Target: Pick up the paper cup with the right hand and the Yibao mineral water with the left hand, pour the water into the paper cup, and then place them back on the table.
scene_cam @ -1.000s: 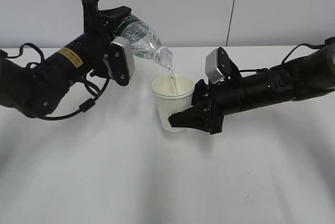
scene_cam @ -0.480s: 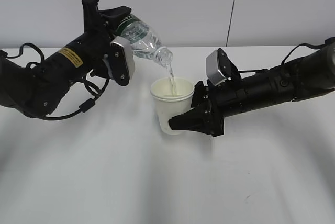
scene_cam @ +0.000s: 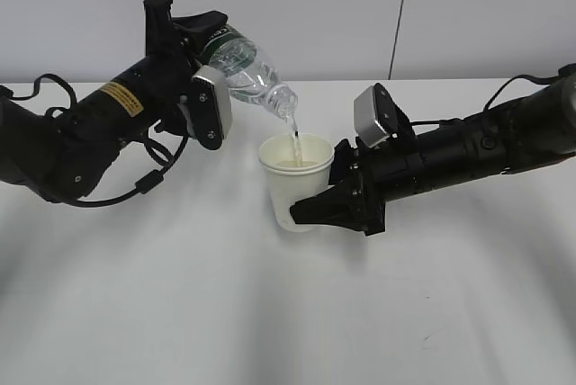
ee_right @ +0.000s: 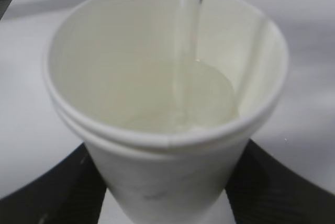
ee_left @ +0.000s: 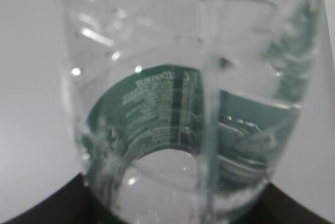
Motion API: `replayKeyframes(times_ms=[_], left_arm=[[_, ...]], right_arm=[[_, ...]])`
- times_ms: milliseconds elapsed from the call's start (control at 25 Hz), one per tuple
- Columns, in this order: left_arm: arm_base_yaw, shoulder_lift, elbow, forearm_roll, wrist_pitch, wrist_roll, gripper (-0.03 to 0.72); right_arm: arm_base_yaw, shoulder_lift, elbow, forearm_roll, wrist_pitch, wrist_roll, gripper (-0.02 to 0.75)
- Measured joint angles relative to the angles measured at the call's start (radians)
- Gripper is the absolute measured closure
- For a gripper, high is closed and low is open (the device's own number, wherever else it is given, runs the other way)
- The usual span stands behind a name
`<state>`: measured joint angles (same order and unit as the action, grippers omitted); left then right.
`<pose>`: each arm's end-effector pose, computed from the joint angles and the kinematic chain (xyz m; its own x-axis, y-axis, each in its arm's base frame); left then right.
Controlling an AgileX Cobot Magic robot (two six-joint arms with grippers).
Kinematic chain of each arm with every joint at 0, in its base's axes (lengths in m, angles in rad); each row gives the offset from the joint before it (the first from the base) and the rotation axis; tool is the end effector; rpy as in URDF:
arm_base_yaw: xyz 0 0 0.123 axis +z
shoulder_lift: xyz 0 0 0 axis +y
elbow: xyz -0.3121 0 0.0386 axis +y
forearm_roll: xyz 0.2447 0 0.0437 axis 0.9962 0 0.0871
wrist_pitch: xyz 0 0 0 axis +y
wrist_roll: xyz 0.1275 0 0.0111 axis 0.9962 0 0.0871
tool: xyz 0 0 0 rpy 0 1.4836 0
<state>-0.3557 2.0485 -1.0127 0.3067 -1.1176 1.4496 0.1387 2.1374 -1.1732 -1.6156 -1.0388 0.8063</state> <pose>0.4209 -0.1934 0.2125 0.5843 0.8095 0.0569 -0.1497 0.0386 0.9880 0.3940 0.1662 0.1364 -0.1063 -0.4016 -0.9096 -0.9792 0.2013 0.0255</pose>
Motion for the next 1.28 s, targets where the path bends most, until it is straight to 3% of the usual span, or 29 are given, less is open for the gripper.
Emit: replayKeyframes(times_ms=[1120,1280], left_arm=[[0.0,0.0,0.0,0.002,-0.007,0.03,0.323],[0.0,0.0,0.0,-0.034,-0.007,-0.032,0.323]], right_arm=[[0.0,0.0,0.0,-0.002,0.01,-0.02,0.265],[0.0,0.0,0.0,0.014,0.012,-0.062,0.265]])
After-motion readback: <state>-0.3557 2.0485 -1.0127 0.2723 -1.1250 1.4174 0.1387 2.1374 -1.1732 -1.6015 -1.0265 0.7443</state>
